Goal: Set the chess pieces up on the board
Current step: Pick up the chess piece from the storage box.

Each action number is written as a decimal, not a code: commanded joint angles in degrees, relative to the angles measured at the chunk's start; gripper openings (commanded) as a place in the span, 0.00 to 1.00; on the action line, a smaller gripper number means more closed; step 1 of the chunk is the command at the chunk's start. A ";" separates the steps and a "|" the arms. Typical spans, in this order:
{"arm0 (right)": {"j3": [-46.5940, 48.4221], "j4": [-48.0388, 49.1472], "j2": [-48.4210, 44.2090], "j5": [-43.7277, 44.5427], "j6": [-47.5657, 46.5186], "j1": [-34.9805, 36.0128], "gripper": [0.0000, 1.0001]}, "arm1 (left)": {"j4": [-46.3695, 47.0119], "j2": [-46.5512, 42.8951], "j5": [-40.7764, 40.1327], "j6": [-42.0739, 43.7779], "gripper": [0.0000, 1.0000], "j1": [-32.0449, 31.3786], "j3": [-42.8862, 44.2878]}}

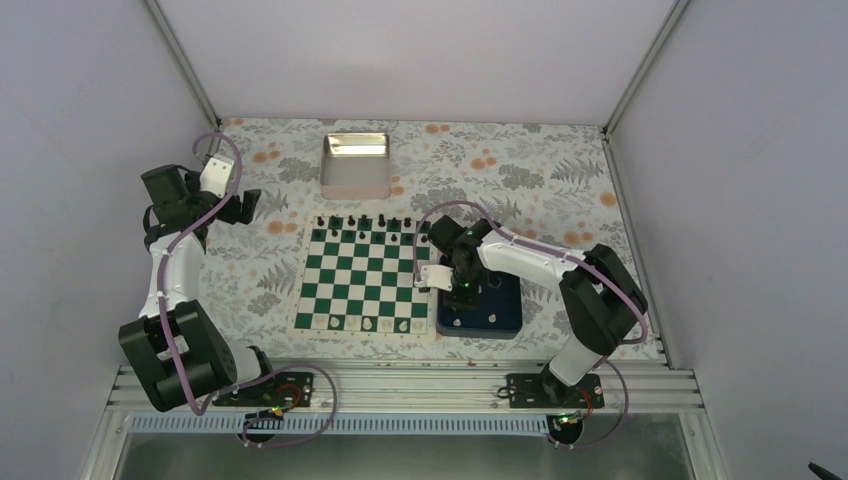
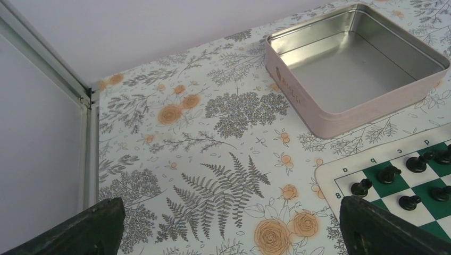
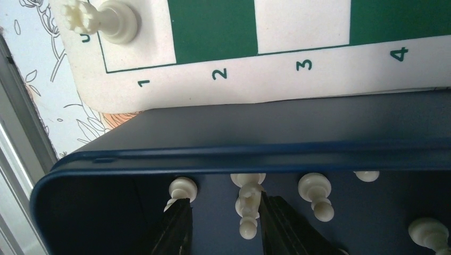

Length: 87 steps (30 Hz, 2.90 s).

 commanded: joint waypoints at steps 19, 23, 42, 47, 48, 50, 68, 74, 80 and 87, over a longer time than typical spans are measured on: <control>0.02 2.99 3.20 1.03 -0.94 -0.17 0.36 | -0.07 -0.36 0.31 -0.04 1.00 -0.13 -0.34; 1.35 1.98 1.10 0.04 -1.15 -0.41 0.35 | 0.00 -0.14 0.19 -0.04 1.00 -0.12 -0.09; 5.33 5.04 0.16 3.48 -2.93 -3.78 0.39 | -0.06 -0.10 -0.20 0.03 1.00 -0.13 -0.07; 7.04 4.45 3.57 2.25 -3.65 -3.78 0.40 | 0.10 0.14 -0.27 0.05 1.00 -0.13 -0.16; 7.19 4.47 3.96 1.98 -3.80 -3.78 0.40 | 0.12 0.17 -0.30 0.05 1.00 -0.13 -0.19; 7.33 4.28 4.80 1.72 -3.99 -3.78 0.40 | 0.21 0.26 -0.39 0.05 1.00 -0.13 -0.31; 6.81 6.91 8.54 2.23 -4.39 -5.30 0.37 | 0.85 0.71 -0.33 0.10 1.00 -0.13 -0.87; 6.87 7.39 8.82 1.26 -4.48 -5.62 0.23 | 0.82 0.64 -0.24 0.14 1.00 -0.13 -0.89; 7.28 5.99 8.47 1.89 -3.97 -5.79 0.11 | 0.77 0.62 -0.17 0.13 1.00 -0.17 -0.86; 13.09 -0.28 3.95 6.30 -2.81 -5.60 0.10 | 0.82 0.07 0.09 0.13 1.00 -0.13 -1.04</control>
